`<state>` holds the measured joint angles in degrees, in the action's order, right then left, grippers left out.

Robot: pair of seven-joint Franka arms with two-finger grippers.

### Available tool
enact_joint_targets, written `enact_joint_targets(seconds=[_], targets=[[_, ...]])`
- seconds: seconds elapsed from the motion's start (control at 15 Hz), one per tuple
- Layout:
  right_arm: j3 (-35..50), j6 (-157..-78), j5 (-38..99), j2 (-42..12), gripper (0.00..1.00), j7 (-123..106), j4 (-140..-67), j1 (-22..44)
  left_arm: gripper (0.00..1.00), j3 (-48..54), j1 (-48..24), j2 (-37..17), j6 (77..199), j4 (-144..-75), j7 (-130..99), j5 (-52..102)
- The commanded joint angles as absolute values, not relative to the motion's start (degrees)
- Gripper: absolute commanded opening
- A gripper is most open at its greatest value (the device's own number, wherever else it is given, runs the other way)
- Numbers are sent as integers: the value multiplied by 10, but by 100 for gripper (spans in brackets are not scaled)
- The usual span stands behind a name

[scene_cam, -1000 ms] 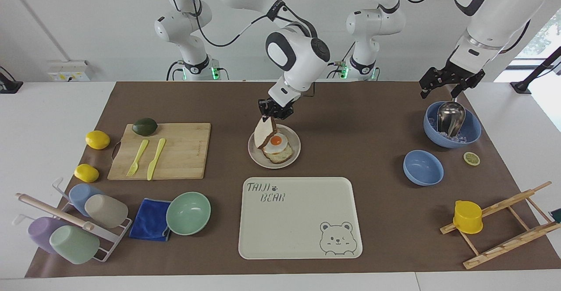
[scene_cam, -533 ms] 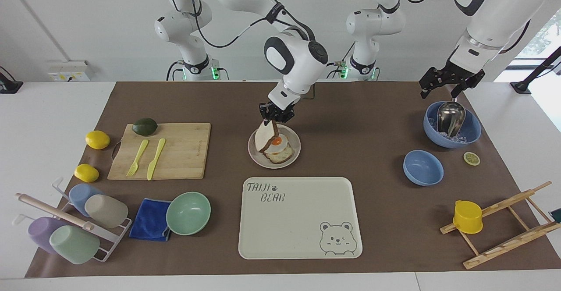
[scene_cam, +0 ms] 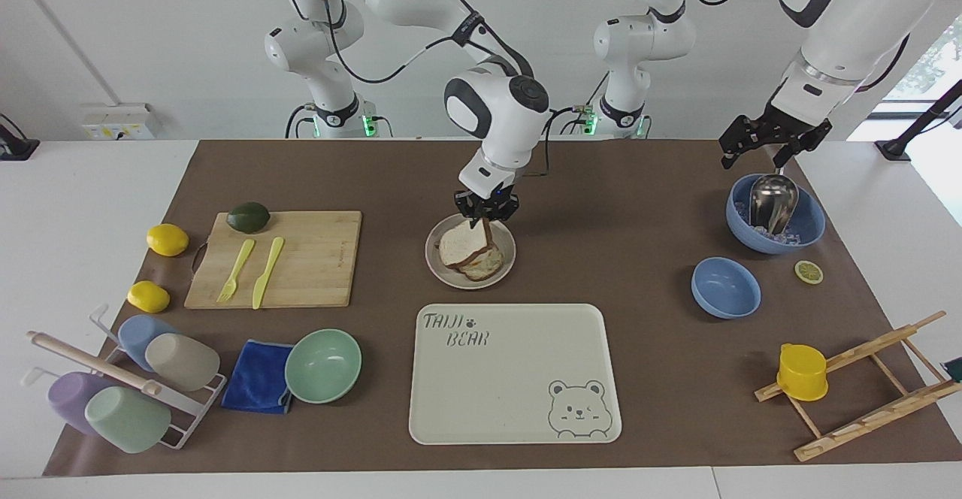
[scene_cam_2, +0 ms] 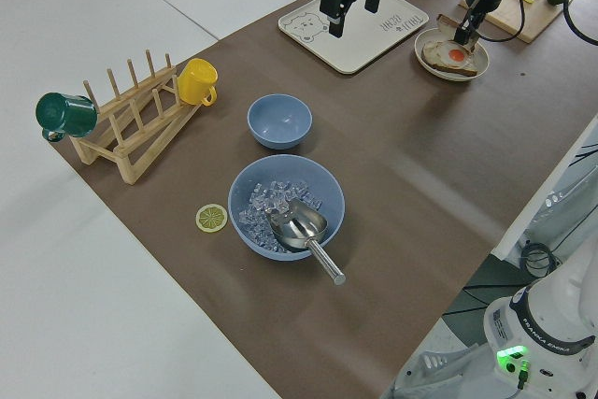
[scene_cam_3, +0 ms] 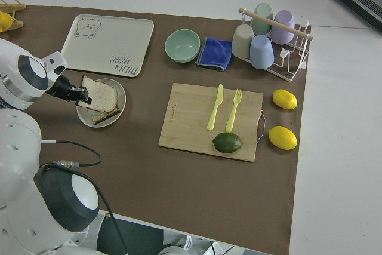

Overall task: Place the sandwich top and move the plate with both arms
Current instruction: 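Lower the bread slice onto the egg toast and open the right gripper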

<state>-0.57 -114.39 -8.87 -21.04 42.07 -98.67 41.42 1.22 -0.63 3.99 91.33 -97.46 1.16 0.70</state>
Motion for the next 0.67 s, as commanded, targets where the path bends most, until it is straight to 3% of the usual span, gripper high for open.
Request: enact_joint_targets(seconds=[0.0,0.07,0.4,0.53,0.6], targets=[[-1,-1186,-67,-207,51,409,-1004,405,100,7,-11,54,918,-989,11,-3],[-1,-1193,-61,-207,57,410,-1004,407,100,7,-11,54,918,-988,11,-3],[-2,-1207,10,-202,66,416,-970,412,100,7,-11,55,920,-991,12,-3],[-3,-1188,10,-176,80,409,-962,391,100,7,-11,57,922,-994,11,-3],[-4,-1177,10,-160,93,403,-962,370,100,7,-11,57,922,-994,11,-3]])
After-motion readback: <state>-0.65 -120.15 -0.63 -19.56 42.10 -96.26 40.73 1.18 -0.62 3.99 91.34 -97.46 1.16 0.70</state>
